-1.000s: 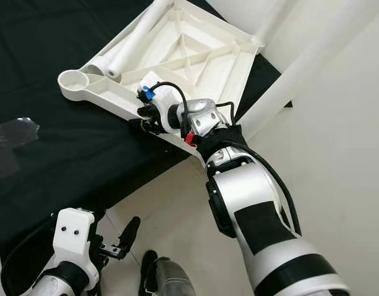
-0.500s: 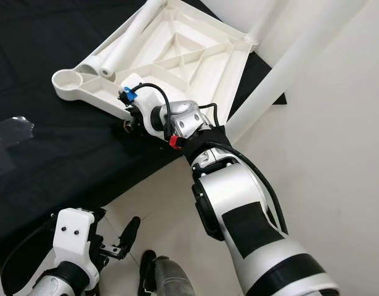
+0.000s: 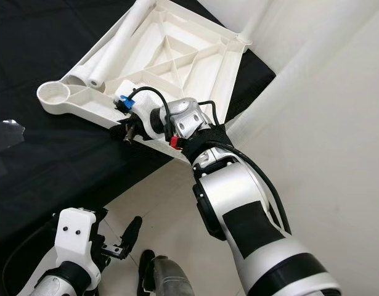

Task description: Building children table

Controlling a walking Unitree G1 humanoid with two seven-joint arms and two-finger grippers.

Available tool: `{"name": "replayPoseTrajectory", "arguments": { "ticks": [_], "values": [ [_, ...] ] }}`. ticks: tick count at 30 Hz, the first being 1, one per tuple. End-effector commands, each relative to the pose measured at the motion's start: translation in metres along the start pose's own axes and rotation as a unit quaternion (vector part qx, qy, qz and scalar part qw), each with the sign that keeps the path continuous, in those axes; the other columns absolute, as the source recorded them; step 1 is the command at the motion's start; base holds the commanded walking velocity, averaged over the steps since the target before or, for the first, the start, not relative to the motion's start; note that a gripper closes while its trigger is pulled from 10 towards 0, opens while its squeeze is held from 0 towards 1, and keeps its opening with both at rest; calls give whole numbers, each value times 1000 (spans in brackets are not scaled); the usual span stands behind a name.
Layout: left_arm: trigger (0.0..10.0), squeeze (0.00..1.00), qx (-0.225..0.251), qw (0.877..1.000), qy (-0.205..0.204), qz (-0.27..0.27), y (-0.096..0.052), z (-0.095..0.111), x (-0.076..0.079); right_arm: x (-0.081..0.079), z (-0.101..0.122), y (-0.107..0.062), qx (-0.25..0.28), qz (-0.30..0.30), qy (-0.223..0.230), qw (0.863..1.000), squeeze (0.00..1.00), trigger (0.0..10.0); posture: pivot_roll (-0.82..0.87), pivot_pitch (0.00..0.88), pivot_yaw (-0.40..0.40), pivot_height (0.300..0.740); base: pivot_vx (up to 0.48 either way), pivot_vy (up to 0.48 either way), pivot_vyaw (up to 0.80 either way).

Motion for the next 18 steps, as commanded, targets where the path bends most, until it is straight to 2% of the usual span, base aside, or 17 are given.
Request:
{"name": "replayPoseTrajectory", "arguments": {
  "ticks": [1, 2, 3, 4, 6, 8, 11, 12, 13, 14, 15, 17, 18],
  "values": [
    [10000, 0, -20, 1000, -11, -7, 0, -8, 3, -18, 5, 6, 22, 105, -67, 992, 0, 0, 55, 264, -297, 740, 0, 0, 0],
    [10000, 0, -20, 1000, -11, -7, 0, -8, 3, -18, 5, 6, 22, 105, -67, 992, 0, 0, 55, 264, -297, 740, 0, 0, 0],
    [10000, 0, -20, 1000, -10, -7, 1, -8, 3, -25, 3, 1, 10, 167, -128, 978, 0, 0, 50, 262, -294, 740, 0, 0, 0],
    [10000, 0, -20, 1000, -10, -7, 1, -8, 3, -25, 3, 1, 10, 167, -128, 978, 0, 0, 50, 262, -294, 740, 0, 0, 0],
    [10000, 0, -20, 1000, -9, -7, 1, -8, 2, -29, 0, -4, -10, 202, -181, 962, 0, 0, 50, 262, -294, 740, 0, 0, 0],
    [10000, 0, -20, 1000, -9, -7, 1, -8, 2, -29, 0, -4, -10, 202, -181, 962, 0, 0, 50, 262, -294, 740, 0, 0, 0],
    [10000, 0, -22, 1000, -9, -8, 1, -9, 2, -29, 4, -6, -23, 199, -268, 942, 0, 0, 51, 254, -290, 740, 0, 0, 0],
    [10000, 0, -22, 1000, -9, -8, 1, -9, 2, -29, 4, -6, -23, 199, -268, 942, 0, 0, 51, 254, -290, 740, 0, 0, 0],
    [10000, 0, -23, 1000, -9, -7, 2, -10, 1, -28, 8, -4, -26, 174, -314, 933, 0, 0, 55, 248, -289, 740, 0, 0, 0],
    [10000, 0, -23, 1000, -9, -7, 2, -10, 1, -28, 8, -4, -26, 174, -314, 933, 0, 0, 55, 248, -289, 740, 0, 0, 0],
    [10000, 0, -23, 1000, -9, -7, 2, -10, 1, -27, 8, -4, -32, 161, -346, 924, 0, 0, 60, 244, -290, 740, 0, 0, 0],
    [10000, 0, -23, 1000, -9, -7, 2, -10, 1, -27, 8, -4, -32, 161, -346, 924, 0, 0, 60, 244, -290, 740, 0, 0, 0],
    [10000, 0, -23, 1000, -9, -7, 2, -10, 1, -27, 8, -5, -34, 158, -359, 919, 0, 0, 60, 244, -290, 740, 0, 0, 0]
  ]
}}
Point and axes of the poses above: a point about 5 cm out from each wrist's last joint towards the gripper, its own y axis pointing out of the wrist towards the gripper, its own z axis along the axis of the wrist's last joint, x = y × z, the point moved 1 cm from there along y, pointing out of the wrist towards the gripper, and after that the axes turned 7 degrees about -y, right-handed, at the moved point
